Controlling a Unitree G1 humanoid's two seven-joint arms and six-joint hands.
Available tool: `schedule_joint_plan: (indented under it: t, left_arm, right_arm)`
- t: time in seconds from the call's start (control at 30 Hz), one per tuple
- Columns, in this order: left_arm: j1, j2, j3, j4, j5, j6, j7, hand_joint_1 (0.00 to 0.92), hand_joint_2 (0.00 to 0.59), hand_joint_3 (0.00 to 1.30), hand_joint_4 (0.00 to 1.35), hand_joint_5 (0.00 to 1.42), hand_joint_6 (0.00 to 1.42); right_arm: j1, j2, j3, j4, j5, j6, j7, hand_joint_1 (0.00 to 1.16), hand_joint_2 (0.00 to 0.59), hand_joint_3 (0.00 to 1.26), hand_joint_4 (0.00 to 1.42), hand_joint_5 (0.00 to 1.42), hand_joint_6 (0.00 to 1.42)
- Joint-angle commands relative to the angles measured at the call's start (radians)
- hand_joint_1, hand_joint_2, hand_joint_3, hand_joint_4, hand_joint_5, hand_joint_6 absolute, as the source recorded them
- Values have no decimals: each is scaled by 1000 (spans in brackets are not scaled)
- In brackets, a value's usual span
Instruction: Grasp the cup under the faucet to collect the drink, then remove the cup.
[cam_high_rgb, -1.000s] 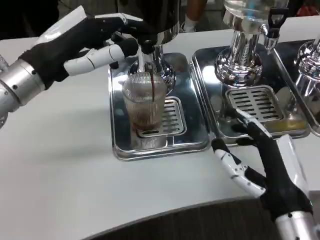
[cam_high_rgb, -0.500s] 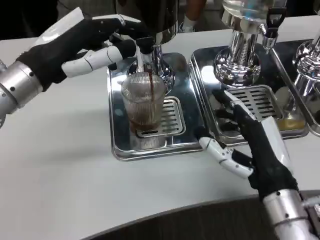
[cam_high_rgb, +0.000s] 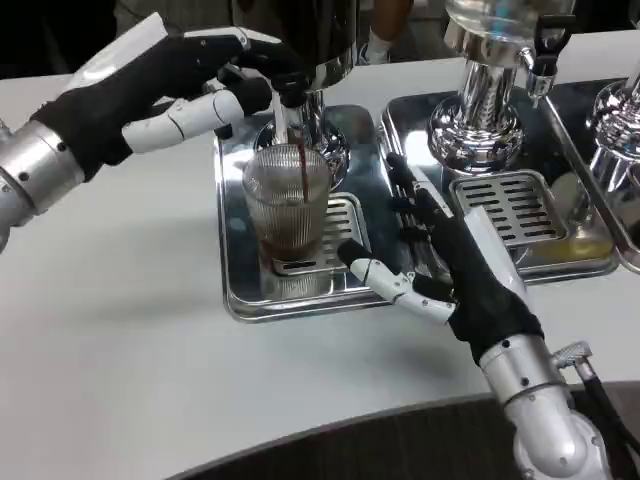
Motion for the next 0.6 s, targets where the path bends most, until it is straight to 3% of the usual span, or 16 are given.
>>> schedule_joint_plan:
  t: [0.03,0.6]
  left_arm:
    - [28,17,-4,-1,10,4,-24,7,86,323,357,421,746]
    - [26,18,-1,-7,7,16,-24,26,96,322,357,424,746]
  right_arm:
    - [-40,14,11,50,-24,3,-22,591,194,35,44,133,264]
    - [-176,60,35,236,-68,6,-85,610,187,0,0,82,212]
